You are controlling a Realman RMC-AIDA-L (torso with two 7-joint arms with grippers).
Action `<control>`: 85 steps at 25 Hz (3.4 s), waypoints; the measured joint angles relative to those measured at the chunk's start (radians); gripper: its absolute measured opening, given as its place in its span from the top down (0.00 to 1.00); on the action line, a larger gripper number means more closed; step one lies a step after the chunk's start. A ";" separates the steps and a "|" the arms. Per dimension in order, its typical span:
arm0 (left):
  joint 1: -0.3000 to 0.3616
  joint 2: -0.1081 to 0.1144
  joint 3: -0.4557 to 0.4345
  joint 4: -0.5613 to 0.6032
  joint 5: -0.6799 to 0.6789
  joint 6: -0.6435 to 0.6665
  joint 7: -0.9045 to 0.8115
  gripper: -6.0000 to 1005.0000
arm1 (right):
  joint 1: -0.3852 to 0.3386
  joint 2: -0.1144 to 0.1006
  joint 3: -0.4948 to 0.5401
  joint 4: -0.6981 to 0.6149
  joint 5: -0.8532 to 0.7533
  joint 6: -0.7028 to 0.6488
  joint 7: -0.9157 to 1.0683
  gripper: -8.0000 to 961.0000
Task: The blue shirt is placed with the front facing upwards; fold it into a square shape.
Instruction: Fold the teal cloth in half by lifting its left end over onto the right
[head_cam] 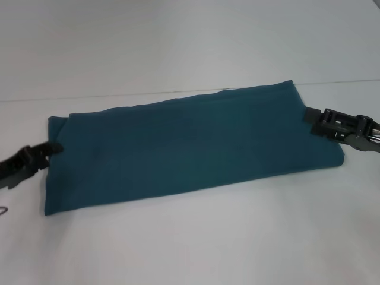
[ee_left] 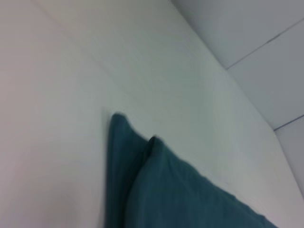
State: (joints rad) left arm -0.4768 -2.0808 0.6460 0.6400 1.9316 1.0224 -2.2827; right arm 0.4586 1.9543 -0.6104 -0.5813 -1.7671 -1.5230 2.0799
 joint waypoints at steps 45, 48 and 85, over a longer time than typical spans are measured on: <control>-0.067 -0.004 0.031 -0.046 0.069 -0.134 -0.073 0.39 | 0.008 0.001 0.002 0.012 0.006 0.007 0.004 0.07; -0.066 -0.010 0.032 -0.052 0.070 -0.127 -0.073 0.39 | 0.009 0.001 0.002 0.012 0.006 0.007 0.007 0.07; -0.082 0.017 0.037 0.070 0.186 0.037 -0.080 0.34 | 0.012 -0.001 0.001 0.012 0.002 0.014 0.016 0.08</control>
State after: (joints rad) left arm -0.5590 -2.0639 0.6826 0.7103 2.1179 1.0596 -2.3628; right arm 0.4702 1.9533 -0.6090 -0.5691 -1.7649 -1.5088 2.0959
